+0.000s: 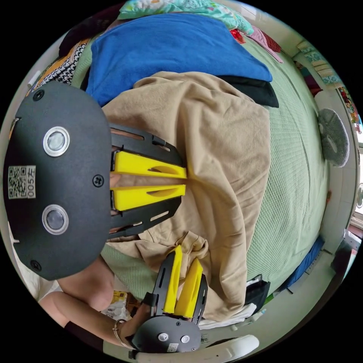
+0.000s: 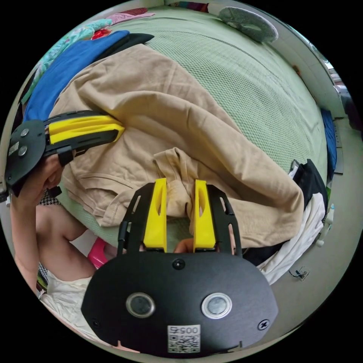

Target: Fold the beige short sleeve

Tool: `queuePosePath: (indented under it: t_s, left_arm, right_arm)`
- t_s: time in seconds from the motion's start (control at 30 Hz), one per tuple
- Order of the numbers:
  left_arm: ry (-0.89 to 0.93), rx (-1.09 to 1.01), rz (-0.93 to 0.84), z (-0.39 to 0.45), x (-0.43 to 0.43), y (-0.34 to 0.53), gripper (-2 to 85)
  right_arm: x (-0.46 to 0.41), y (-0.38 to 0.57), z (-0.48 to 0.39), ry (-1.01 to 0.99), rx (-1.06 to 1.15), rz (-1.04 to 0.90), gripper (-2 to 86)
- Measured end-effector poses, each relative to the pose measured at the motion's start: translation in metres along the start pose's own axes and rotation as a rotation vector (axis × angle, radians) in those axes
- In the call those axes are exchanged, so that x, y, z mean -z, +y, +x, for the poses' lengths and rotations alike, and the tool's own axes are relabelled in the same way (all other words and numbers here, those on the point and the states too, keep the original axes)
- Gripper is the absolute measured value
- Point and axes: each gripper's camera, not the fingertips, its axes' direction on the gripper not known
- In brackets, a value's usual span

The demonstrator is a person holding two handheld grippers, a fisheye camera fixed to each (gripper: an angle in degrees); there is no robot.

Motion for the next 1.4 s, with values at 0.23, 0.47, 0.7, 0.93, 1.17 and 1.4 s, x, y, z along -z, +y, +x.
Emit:
queuePosePath:
  t_s: [0.23,0.47,0.7,0.93,1.17,1.4]
  left_arm:
    - [0.035,0.051,0.036,0.007,-0.007,0.022,3.5]
    - [-0.084,-0.025,0.054,0.044,-0.015,0.07,1.9]
    - [-0.235,-0.17,-0.074,0.08,-0.002,0.115,-0.2]
    - [-0.108,-0.115,-0.05,0.073,0.011,0.177,-0.6]
    - [0.025,-0.001,0.022,0.052,0.015,0.237,-0.4]
    - [0.025,-0.017,0.122,0.056,0.014,0.272,0.0]
  right_arm:
    - [-0.004,0.021,-0.009,0.039,-0.04,0.059,8.6]
    - [0.0,0.061,-0.016,0.077,0.004,0.09,3.8]
    - [0.016,0.176,0.025,-0.199,-0.152,0.209,0.9]
    - [0.013,0.302,0.044,-0.222,-0.236,0.299,-1.4]
    - [-0.009,0.384,0.075,-0.434,-0.378,0.366,-1.1]
    - [0.014,0.406,0.056,-0.239,-0.255,0.345,-0.9]
